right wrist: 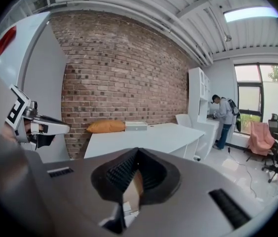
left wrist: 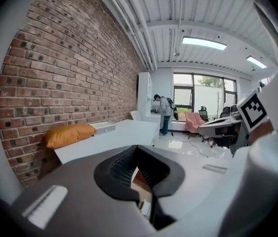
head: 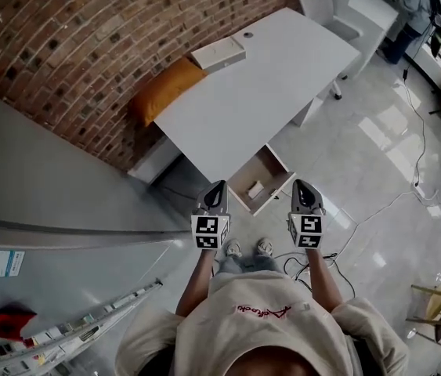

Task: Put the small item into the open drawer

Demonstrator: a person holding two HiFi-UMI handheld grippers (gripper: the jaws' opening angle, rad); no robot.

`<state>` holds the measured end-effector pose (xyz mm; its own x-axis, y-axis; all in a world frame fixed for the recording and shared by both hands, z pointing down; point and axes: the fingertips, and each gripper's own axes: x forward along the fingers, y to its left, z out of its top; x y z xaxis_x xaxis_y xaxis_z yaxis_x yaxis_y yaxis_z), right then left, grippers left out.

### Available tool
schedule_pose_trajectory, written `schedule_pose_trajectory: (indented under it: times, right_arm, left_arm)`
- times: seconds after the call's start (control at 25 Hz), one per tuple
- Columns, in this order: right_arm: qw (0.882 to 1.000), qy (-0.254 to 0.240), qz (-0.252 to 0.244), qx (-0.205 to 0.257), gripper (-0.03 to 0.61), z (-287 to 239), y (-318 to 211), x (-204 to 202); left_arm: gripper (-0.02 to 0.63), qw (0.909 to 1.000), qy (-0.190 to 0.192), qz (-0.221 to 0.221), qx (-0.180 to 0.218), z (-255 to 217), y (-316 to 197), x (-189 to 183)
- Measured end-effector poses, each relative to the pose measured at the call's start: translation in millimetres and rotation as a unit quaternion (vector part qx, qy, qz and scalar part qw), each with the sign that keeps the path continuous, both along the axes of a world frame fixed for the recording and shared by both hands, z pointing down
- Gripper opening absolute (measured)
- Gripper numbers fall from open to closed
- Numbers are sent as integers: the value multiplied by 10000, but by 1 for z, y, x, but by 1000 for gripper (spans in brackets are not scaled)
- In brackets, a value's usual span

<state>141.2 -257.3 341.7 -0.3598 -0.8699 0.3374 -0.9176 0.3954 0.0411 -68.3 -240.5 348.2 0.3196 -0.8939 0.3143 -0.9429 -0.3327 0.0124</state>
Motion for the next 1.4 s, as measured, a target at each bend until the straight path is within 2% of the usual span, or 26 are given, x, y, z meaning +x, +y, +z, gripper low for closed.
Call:
schedule_pose_trajectory:
  times: [0.28,0.68,0.96,1.4]
  right_arm:
    - [9996,-77,125,253,12,-38,5,10]
    - [9979,-214,317,515,12,-64,-2,17]
    - [9973,-215,396,572,12,-71,-6,18]
    - [9971,-223,378,617,12,-79,-14,22]
  left_arm:
    - [6,9996,-33,55,260,-44,1,2]
    - [6,9983,-100,8,581,-75,-7,-11]
    - [6,9970,-135,-6,756,-91,-20,-15]
    - [6,9966,-89,68,818,-95,-30,-4]
